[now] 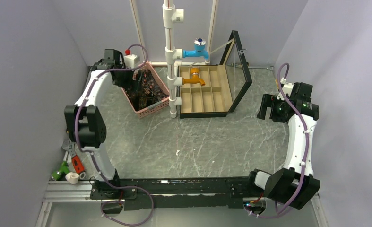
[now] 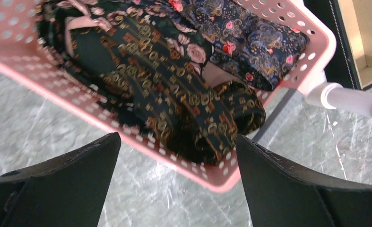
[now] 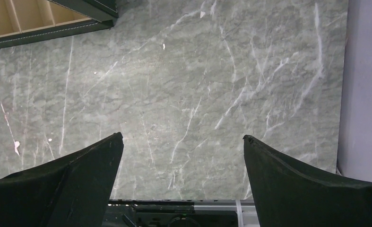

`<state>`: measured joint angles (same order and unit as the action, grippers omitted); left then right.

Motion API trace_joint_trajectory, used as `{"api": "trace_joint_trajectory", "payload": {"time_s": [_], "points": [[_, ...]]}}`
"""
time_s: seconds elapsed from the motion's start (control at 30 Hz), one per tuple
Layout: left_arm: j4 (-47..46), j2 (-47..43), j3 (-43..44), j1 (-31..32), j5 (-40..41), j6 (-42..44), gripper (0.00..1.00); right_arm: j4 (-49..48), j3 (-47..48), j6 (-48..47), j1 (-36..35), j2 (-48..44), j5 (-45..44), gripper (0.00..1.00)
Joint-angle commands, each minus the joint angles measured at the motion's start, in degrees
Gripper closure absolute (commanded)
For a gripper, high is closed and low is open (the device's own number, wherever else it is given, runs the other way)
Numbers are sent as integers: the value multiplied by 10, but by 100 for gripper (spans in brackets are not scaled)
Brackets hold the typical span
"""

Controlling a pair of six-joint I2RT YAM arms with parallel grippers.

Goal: Roll the ties
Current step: Pick up the tie from the bin, then place the tie at the center of the board.

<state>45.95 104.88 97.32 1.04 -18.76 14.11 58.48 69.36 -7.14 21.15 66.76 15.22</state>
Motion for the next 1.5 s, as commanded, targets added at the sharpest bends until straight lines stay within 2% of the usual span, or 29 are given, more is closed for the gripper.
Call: {"api": "trace_joint_trajectory", "payload": {"time_s": [0.0,0.2,0.27,0.3,0.43,0.53,0.63,0.67,1.0,1.17,1.3,1.47], "points": [[-2,72,61,12,-27,-14,1,9,30,-17,9,-1,-18,0],[11,135,65,14,-21,-12,1,11,38,-21,24,9,-22,0],[21,141,64,14,-27,-6,5,12,40,-22,26,9,-24,0],[26,140,63,13,-47,-1,11,12,41,-23,27,9,-24,0],[22,86,53,11,-122,15,48,15,42,-24,29,4,-20,0],[-23,13,22,11,-129,10,67,16,39,-26,29,-1,-18,0],[-45,-48,5,10,-116,8,98,16,41,-29,28,-2,-13,0],[-40,-62,10,10,-115,14,100,16,42,-29,28,-3,-11,0],[-6,-257,-6,0,-154,74,100,8,62,-35,28,-2,29,0],[-31,-360,7,1,-198,49,100,6,67,-32,28,-5,50,0],[-60,-400,36,12,-267,14,100,7,64,-33,28,-10,69,0],[-53,-397,102,57,-301,-21,100,11,61,-29,28,-17,90,0]]}}
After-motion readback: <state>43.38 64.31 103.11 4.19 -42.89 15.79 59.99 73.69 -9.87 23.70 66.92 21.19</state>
